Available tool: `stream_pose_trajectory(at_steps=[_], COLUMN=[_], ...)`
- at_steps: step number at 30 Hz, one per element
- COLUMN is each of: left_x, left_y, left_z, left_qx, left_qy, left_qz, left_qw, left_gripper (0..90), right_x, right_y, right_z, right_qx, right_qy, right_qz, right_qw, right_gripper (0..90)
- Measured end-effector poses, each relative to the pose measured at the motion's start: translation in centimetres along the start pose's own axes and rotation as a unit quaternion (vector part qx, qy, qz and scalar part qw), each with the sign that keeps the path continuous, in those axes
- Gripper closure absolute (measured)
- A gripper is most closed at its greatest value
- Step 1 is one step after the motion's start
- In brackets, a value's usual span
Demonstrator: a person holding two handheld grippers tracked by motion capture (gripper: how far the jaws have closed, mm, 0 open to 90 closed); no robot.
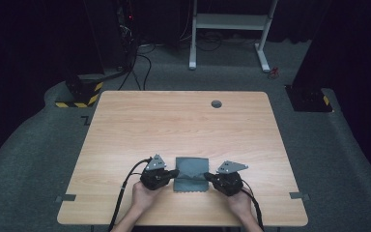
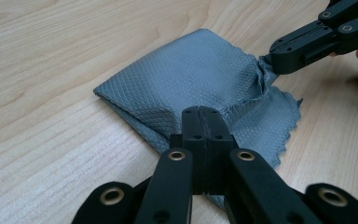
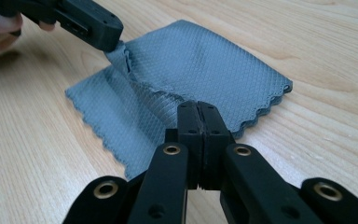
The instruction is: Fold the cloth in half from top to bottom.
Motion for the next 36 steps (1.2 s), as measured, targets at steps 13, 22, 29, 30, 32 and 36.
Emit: stream_pose_trajectory(at_steps=[13, 22, 29, 30, 32, 36], left_x=[0.0, 0.1, 0.1, 0.1, 0.1, 0.1], left_y=[-0.7, -1.0, -1.3, -1.3, -1.3, -1.4], left_z=[-0.8, -1.3, -1.8, -1.8, -1.8, -2.0], left_qx=[-0.003, -0.001, 0.0, 0.001, -0.002, -0.005], left_qy=[0.002, 0.006, 0.012, 0.013, 0.013, 0.014], left_qz=[-0.007, -0.006, -0.008, -0.008, -0.01, -0.014], left_qw=[1.0, 1.0, 0.9999, 0.9999, 0.9999, 0.9998], left_gripper=[89.8, 89.7, 89.7, 89.7, 89.7, 89.5], right_x=[0.0, -0.1, -0.1, -0.1, -0.1, -0.2], right_y=[0.6, 0.8, 1.0, 1.0, 1.1, 1.2], right_z=[-0.9, -1.3, -1.7, -1.7, -1.8, -1.9], right_qx=[-0.009, -0.011, -0.012, -0.011, -0.009, -0.008], right_qy=[0.009, 0.009, 0.009, 0.009, 0.011, 0.008], right_qz=[0.003, 0.003, 0.004, 0.004, 0.004, 0.007], right_qw=[0.9999, 0.9999, 0.9999, 0.9999, 0.9999, 0.9999], right_gripper=[89.3, 88.9, 88.7, 88.6, 88.3, 86.7])
Point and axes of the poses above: each handheld gripper's, and its own axes: x roughly forward along the jaws, z roughly out of its top, y roughly to its left, the point moved 8 cm from there along x, roughly forward along the jaws, and after that the axes turned 15 degrees about -z, right-handed, at the moved point
